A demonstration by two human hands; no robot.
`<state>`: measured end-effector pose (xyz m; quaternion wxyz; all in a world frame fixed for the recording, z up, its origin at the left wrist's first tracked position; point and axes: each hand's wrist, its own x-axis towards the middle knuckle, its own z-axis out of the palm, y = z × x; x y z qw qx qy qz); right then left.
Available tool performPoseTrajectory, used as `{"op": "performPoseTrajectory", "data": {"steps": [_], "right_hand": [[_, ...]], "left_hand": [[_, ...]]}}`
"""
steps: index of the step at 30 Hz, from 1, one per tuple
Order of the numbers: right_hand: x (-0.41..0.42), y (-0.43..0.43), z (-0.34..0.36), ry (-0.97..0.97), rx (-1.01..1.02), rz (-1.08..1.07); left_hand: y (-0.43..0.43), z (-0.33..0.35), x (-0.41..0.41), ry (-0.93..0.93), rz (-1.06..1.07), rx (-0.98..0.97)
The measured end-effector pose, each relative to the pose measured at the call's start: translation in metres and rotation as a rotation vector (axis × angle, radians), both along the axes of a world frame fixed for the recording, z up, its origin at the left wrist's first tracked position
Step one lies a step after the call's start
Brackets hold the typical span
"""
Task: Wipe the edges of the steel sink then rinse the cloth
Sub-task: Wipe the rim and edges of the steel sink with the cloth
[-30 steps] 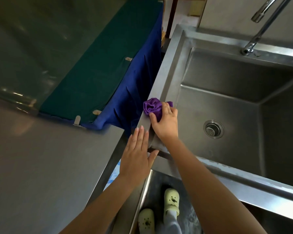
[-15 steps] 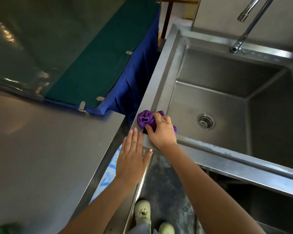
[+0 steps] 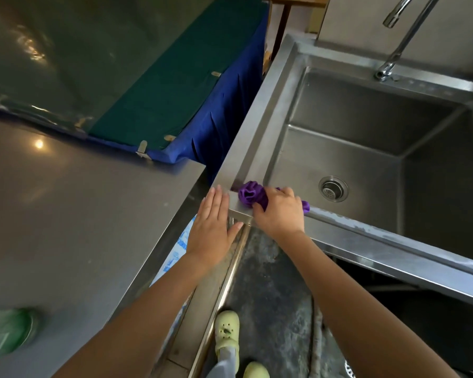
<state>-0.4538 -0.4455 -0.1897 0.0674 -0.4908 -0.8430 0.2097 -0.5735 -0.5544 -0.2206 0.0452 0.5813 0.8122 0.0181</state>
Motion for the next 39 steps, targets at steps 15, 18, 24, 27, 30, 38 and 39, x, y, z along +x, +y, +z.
{"op": "performPoseTrajectory", "data": {"steps": [15, 18, 24, 27, 30, 38, 39], "right_hand": [[-0.041, 0.022, -0.010, -0.026, 0.132, 0.113], [-0.045, 0.029, -0.010, 0.043, 0.102, 0.118], [-0.021, 0.030, -0.010, 0.051, 0.055, 0.127], [-0.009, 0.023, -0.013, 0.055, 0.143, 0.119], [-0.016, 0.022, -0.016, 0.179, 0.085, 0.056], [-0.086, 0.047, -0.022, 0.255, 0.047, 0.155], [-0.080, 0.046, -0.024, 0.254, 0.057, 0.186]], "left_hand": [[0.002, -0.001, -0.001, -0.039, 0.007, 0.039], [0.004, -0.001, 0.000, -0.023, 0.012, 0.007], [0.004, 0.002, 0.000, -0.062, 0.010, 0.002], [0.005, 0.001, -0.001, -0.091, 0.009, 0.033], [0.003, -0.001, -0.005, -0.096, -0.005, 0.055], [-0.001, -0.001, -0.009, -0.093, -0.041, 0.043], [-0.001, -0.001, -0.009, -0.091, -0.040, 0.042]]}}
